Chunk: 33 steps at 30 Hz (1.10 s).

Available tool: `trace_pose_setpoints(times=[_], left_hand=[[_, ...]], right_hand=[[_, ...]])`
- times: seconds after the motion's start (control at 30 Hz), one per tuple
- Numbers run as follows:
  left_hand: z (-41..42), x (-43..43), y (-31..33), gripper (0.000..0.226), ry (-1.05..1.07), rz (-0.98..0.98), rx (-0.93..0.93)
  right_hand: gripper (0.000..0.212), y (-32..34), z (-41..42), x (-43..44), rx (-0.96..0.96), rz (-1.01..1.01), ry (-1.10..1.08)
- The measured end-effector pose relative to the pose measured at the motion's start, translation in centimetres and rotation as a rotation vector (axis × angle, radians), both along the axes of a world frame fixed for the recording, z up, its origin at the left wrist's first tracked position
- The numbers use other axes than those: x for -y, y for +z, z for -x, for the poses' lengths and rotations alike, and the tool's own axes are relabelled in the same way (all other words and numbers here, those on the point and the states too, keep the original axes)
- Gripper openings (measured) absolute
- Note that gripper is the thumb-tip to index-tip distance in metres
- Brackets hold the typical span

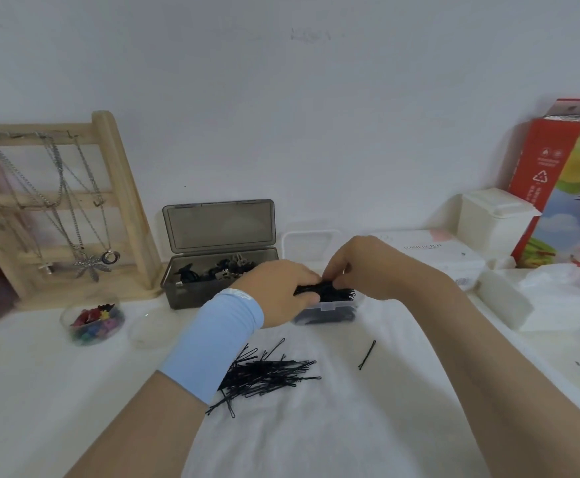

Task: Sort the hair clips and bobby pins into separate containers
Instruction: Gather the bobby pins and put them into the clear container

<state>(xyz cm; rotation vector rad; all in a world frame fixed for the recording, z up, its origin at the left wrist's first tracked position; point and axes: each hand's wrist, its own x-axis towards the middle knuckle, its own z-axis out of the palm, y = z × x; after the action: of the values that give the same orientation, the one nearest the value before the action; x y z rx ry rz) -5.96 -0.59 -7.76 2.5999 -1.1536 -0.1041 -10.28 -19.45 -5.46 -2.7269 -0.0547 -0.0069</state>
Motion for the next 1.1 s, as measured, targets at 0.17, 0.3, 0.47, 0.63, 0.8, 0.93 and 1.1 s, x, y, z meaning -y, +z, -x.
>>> trace_pose_setpoints(times=[0.17,0.3,0.47,0.63,0.8,0.93,1.1], left_hand=[[0.5,-0.9,0.6,0.038,0.029,0.081,-0.004],[1.6,-2.3,1.1,0.016,0.032,0.204,0.075],[3.3,-4.6,0.8,0.007,0.040,0.007,-0.045],[4.0,-6.0,0.6,0.031,0.150,-0.230,-0.115],[4.5,-7.0,0.6,0.076,0.199,-0.467,-0.178],[4.4,-6.8,-0.1,0.057,0.114,-0.360,-0.178],[3.5,-7.9,0.7,0.063,0.114,-0.249,-0.323]], right_hand=[[0.019,3.1,1.9,0.3,0.056,0.018,0.024],[0.021,3.9,4.5,-1.5,-0.312,0.009,0.195],[0.029,2.0,5.8,-2.2,-0.384,0.256,0.196],[0.031,0.2,6.6,-3.2,-0.350,0.454,0.123],[0.025,-0.5,6.8,-4.9,-0.232,0.469,0.140],[0.023,0.5,5.8,-7.5,-0.116,0.220,0.197],[0.024,0.3,4.3,-9.7,-0.037,0.173,0.284]])
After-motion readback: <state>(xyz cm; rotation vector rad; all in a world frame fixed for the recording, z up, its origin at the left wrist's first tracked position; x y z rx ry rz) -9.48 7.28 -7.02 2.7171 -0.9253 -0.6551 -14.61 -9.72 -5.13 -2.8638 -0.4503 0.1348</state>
